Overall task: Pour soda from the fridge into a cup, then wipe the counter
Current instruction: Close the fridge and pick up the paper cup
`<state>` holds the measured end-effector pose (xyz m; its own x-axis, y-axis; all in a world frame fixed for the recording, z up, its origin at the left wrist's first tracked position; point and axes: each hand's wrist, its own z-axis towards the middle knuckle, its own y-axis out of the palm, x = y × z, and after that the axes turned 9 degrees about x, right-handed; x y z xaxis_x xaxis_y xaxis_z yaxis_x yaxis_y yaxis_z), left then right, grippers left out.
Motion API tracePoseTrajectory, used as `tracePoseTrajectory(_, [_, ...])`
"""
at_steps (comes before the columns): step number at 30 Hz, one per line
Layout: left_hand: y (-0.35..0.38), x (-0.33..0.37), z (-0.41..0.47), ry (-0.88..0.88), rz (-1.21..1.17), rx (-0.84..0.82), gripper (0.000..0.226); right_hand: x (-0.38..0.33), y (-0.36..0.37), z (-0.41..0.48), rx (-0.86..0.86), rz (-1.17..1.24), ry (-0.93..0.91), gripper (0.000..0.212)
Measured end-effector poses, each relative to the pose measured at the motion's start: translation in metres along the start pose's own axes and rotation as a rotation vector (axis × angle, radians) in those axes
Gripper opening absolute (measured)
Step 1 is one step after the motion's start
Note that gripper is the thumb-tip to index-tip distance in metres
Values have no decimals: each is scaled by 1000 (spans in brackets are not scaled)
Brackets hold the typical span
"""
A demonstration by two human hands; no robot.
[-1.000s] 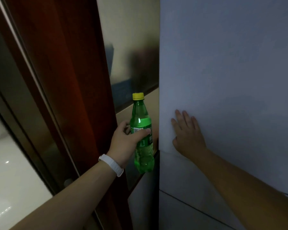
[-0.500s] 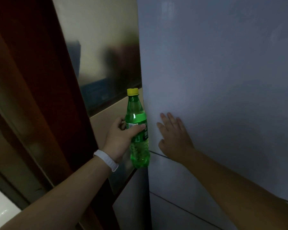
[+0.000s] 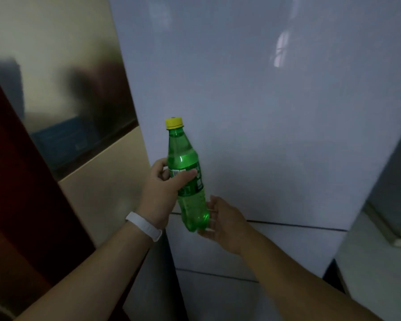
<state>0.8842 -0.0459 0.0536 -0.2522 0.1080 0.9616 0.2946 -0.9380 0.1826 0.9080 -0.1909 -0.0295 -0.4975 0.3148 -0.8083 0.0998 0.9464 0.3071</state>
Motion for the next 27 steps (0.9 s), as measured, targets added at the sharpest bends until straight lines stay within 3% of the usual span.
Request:
tracePoseTrajectory(7, [36,-24,-11,-45,-38,-223,33,21,-31,-37,103,232,47,39])
tracePoseTrajectory(12, [64,-43,-27,-94,-62,-384,41,36,-60,-60,224,329,-15,39])
tracePoseTrajectory(20, [119,-66,-77,-135,-107,-672,29,63,-123,-99,418,469,-81,39])
tracePoseTrajectory(27, [184,-90,-121,-169,-91,-892,35,74,-193,-123,490,564,-90,37])
